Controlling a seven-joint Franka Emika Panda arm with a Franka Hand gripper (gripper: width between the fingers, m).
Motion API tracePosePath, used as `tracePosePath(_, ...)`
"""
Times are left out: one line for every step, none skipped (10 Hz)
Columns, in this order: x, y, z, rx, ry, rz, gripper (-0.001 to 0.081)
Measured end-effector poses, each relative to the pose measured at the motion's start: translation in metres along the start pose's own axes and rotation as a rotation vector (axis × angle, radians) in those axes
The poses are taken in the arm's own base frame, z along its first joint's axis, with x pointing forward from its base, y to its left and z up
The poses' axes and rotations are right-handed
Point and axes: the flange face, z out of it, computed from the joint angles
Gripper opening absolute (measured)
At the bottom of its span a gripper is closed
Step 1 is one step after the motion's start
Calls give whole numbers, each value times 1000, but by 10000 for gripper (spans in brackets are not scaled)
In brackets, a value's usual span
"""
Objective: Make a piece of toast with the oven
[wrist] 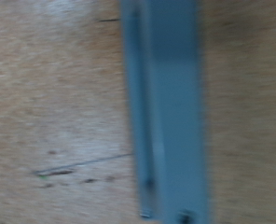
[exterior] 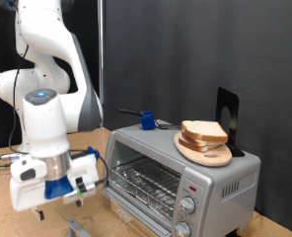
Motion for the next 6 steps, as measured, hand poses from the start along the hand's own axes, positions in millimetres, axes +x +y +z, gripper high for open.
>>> tracePosePath(-2, -2, -15, 45, -30, -5, 800)
tracePosePath(-7, -3, -26, 72, -51, -4, 800)
tracePosePath(-6, -2, -24, 61, -47, -7, 800)
tracePosePath(-8, -4, -24, 102, -62, -18, 800)
tracePosePath(-13, -9, -32, 186, -105, -41, 800)
tracePosePath(-19, -15, -46, 277, -149, -69, 800)
